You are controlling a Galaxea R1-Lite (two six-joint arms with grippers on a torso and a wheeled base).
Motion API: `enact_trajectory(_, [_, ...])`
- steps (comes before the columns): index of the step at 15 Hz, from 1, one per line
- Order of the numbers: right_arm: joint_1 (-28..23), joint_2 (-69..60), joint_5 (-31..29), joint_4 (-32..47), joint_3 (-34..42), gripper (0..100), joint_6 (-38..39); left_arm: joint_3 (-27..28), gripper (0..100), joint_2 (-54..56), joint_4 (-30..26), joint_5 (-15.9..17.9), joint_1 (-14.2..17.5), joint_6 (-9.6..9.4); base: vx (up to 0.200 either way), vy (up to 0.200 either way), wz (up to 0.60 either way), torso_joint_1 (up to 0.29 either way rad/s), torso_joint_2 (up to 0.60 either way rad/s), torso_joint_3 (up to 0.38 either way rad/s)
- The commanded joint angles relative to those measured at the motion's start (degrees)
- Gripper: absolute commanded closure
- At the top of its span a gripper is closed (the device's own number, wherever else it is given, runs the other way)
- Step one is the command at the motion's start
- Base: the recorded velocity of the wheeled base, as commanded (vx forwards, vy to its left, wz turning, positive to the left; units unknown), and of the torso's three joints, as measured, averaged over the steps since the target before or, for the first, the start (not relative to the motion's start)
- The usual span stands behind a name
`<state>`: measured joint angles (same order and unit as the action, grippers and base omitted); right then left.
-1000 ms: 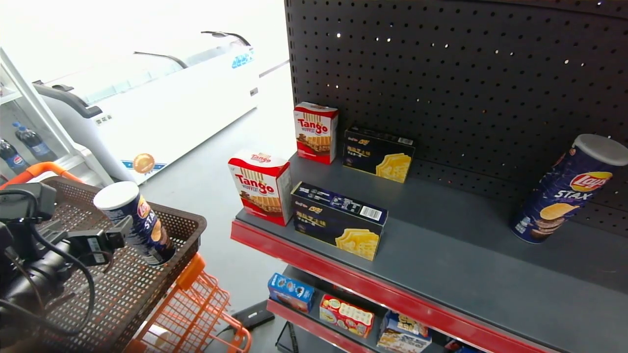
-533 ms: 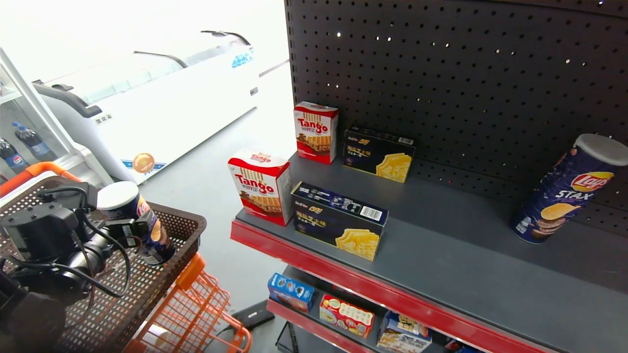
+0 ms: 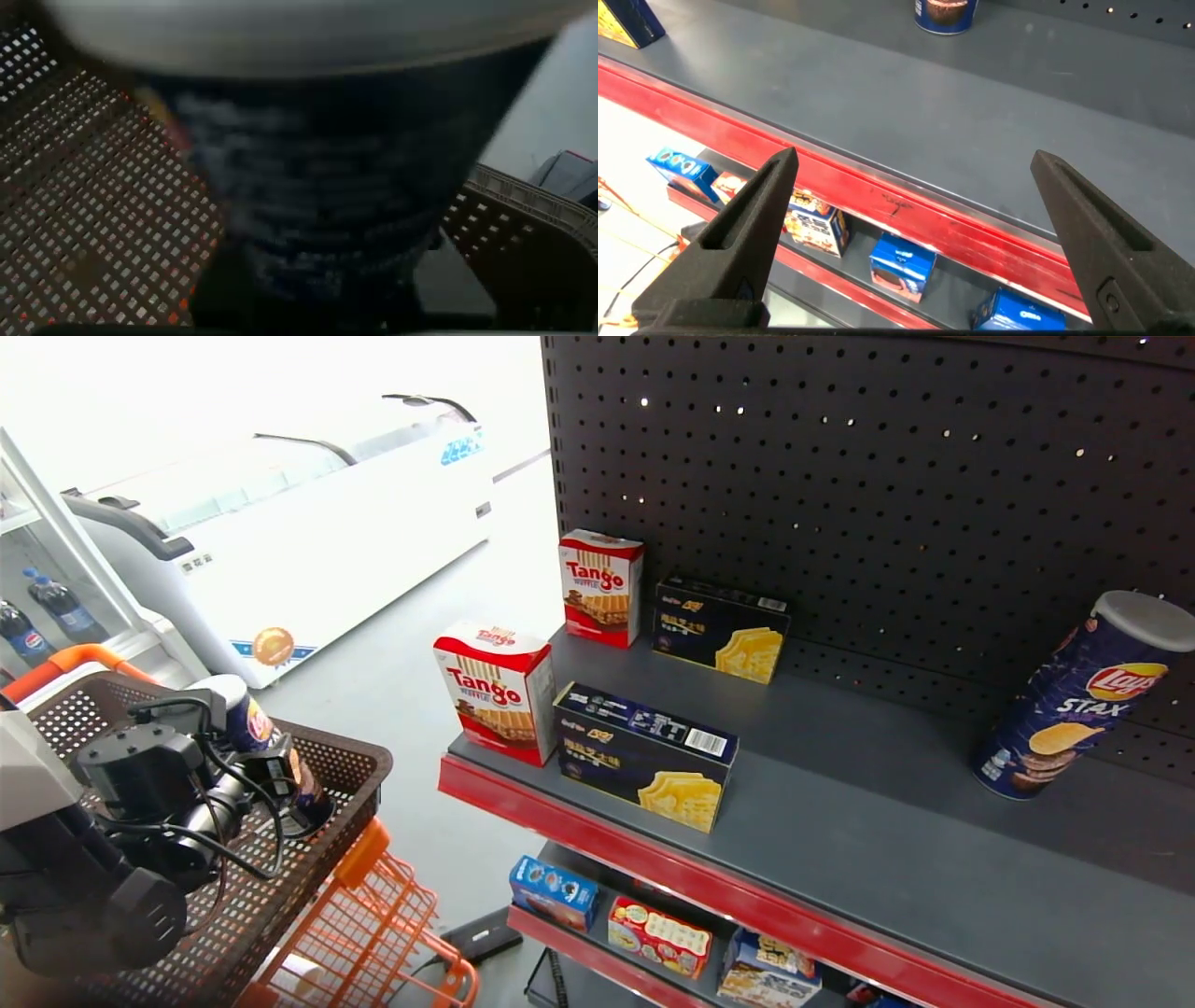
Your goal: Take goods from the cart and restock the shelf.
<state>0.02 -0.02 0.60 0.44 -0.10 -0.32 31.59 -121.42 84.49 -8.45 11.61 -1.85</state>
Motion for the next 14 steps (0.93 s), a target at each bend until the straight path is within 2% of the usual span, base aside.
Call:
enact_trajectory(1, [0.06,0.02,0.02,0.0,0.01,0,-0.03,1.29,100,-1.1,-0.12,0.01,-0.09,-0.08,0.0,0.0,0.0,0.0,0.0,0.0])
enact_trajectory(4, [-0.02,0.02,0.02,0.0,0.01,0,-0.03,1.9,100,-0.93,0.15,0.01,-0.44,-0.08,0.0,0.0,0.0,0.0,0.0,0.0])
enact_trajectory(7, [-0.02,0.02,0.02,0.0,0.01,0,-0.03,3.75,100,0.57,0.23,0.01,-0.53,-0.78,0.0,0.0,0.0,0.0,0.0,0.0])
enact_trajectory(9, [-0.02,0.02,0.02,0.0,0.01,0,-0.03,6.21,100,6.02,-0.82,0.71,-0.53,-1.93,0.0,0.0,0.0,0.0,0.0,0.0])
enact_trajectory(10, [-0.02,0.02,0.02,0.0,0.01,0,-0.03,6.12,100,10.06,-2.93,2.3,-0.71,-1.84,0.0,0.0,0.0,0.0,0.0,0.0])
enact_trajectory(12, [-0.02,0.02,0.02,0.0,0.01,0,-0.03,4.89,100,20.34,-12.07,8.54,-0.97,-1.57,0.0,0.0,0.0,0.0,0.0,0.0])
enact_trajectory(14, [0.06,0.02,0.02,0.0,0.01,0,-0.03,5.24,100,25.79,-15.06,10.73,-1.06,-1.75,0.0,0.0,0.0,0.0,0.0,0.0])
